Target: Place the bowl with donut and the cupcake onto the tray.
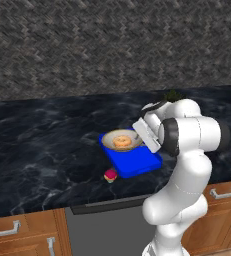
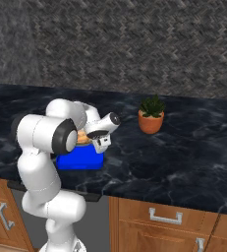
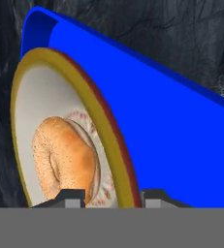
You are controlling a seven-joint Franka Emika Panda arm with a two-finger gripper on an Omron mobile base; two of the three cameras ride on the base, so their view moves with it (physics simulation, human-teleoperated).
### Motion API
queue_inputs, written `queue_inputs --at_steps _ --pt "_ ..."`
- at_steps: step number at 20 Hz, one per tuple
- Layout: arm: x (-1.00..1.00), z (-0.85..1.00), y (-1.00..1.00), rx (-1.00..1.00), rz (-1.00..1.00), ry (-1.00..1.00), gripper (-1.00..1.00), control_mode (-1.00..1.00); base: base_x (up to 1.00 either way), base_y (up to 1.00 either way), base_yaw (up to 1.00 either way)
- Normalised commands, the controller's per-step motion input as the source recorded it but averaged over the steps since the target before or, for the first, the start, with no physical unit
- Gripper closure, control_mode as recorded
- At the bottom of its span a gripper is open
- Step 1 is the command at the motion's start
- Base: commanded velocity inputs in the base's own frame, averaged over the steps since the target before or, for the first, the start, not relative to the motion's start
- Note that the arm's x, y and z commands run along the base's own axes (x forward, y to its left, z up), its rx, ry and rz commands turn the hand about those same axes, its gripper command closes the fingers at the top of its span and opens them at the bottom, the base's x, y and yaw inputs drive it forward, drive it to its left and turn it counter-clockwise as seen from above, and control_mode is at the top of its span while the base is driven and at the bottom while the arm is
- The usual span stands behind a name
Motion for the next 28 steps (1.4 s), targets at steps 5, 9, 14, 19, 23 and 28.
queue_inputs --at_steps 5,9,14,19,23,28 --pt "-0.06 0.01 0.0 0.0 0.0 0.0 -1.0 -1.0 0.0 0.0 0.0" --pt "-0.16 0.08 -0.14 0.0 -0.04 0.0 -1.0 -1.0 0.0 0.0 0.0" --pt "-0.2 0.2 -0.25 0.0 -0.05 0.05 -1.0 -1.0 0.0 0.0 0.0" --pt "-0.36 0.33 -0.11 -0.02 -0.03 0.1 -1.0 -1.0 0.0 0.0 0.0" --pt "-0.66 0.35 -0.14 -0.07 0.02 0.02 -1.0 -1.0 0.0 0.0 0.0" --pt "-0.68 0.32 0.0 -0.08 0.17 0.0 -1.0 -1.0 0.0 0.0 0.0"
